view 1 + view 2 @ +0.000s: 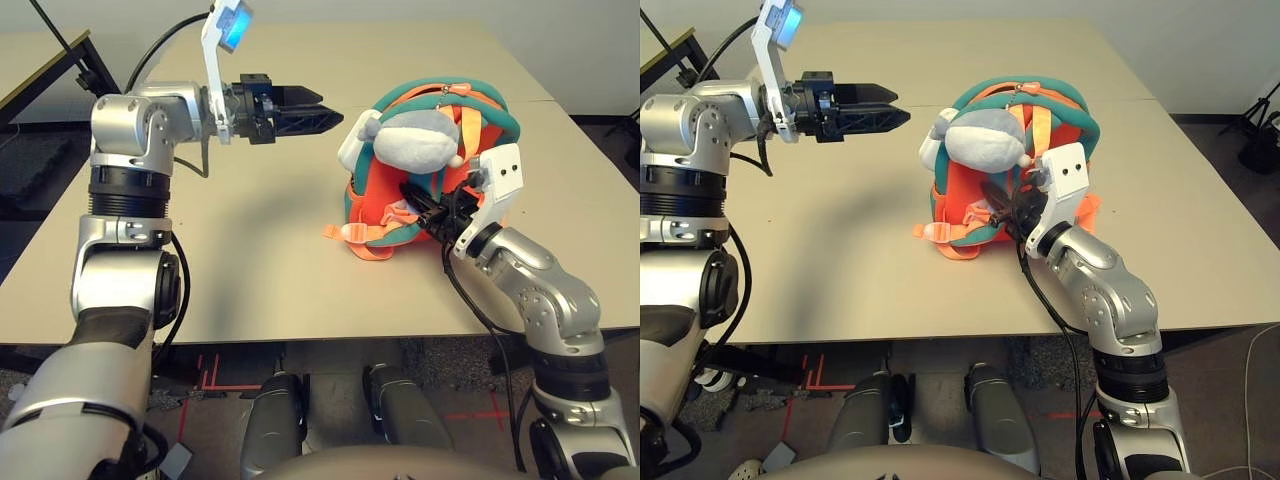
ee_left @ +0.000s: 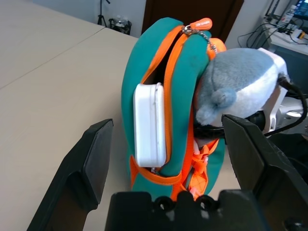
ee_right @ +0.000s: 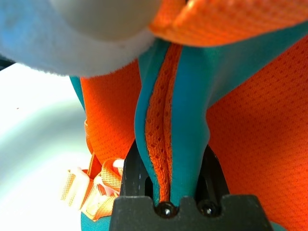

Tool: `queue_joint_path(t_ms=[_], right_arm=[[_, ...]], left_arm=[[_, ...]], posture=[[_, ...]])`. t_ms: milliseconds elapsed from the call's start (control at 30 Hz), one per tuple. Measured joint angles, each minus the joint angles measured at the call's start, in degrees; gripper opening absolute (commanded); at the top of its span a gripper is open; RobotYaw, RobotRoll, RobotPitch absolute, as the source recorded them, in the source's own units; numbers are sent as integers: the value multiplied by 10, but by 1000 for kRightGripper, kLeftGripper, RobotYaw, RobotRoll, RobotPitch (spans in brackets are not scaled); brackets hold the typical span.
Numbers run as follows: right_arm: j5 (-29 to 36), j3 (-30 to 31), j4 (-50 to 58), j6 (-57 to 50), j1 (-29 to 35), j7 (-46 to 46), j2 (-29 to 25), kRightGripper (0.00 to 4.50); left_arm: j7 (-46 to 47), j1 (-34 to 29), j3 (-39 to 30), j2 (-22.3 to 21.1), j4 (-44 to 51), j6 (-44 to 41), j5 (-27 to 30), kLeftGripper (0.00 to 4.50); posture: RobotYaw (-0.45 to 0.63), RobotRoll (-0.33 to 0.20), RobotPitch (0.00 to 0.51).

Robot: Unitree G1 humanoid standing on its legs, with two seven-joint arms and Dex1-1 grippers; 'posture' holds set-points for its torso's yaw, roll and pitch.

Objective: Put the pencil case into the backpack and zip it.

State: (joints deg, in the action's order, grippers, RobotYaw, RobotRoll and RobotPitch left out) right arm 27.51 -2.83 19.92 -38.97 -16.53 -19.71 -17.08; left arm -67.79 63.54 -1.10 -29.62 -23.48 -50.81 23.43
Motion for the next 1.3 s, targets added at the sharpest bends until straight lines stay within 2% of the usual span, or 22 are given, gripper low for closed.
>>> queue_joint_path(t_ms=[67, 100, 267, 433, 1000, 1067, 1167, 1300], right_arm=[[0, 0, 0, 0, 0, 0, 0, 330], [0, 0, 0, 0, 0, 0, 0, 330], [0, 0, 0, 0, 0, 0, 0, 330], [0, 0, 0, 0, 1, 0, 0, 330], [-6, 1, 4, 0, 4, 0, 1, 330], [-7, 1, 4, 0, 5, 0, 1, 330], [-7, 1, 5, 0, 7, 0, 1, 330], [-7, 1, 5, 0, 8, 0, 1, 330]], left_arm=[[5, 0, 0, 2, 0, 2, 1, 4315], [9, 0, 0, 3, -1, 4, 1, 4500], [26, 0, 0, 16, -20, 22, 1, 4500], [30, 0, -3, 18, -23, 24, 3, 3253], [29, -5, 21, 23, -26, 30, 9, 3221], [30, -5, 22, 25, -32, 38, 9, 2820], [39, -5, 23, 27, -48, 49, 4, 3129], [39, -5, 24, 27, -49, 56, 1, 4500]], posture=[[-225, 0, 87], [-226, 0, 87], [-231, 0, 88], [-231, 0, 88], [-243, 0, 91], [-243, 0, 91], [-243, 0, 91], [-240, 0, 92]])
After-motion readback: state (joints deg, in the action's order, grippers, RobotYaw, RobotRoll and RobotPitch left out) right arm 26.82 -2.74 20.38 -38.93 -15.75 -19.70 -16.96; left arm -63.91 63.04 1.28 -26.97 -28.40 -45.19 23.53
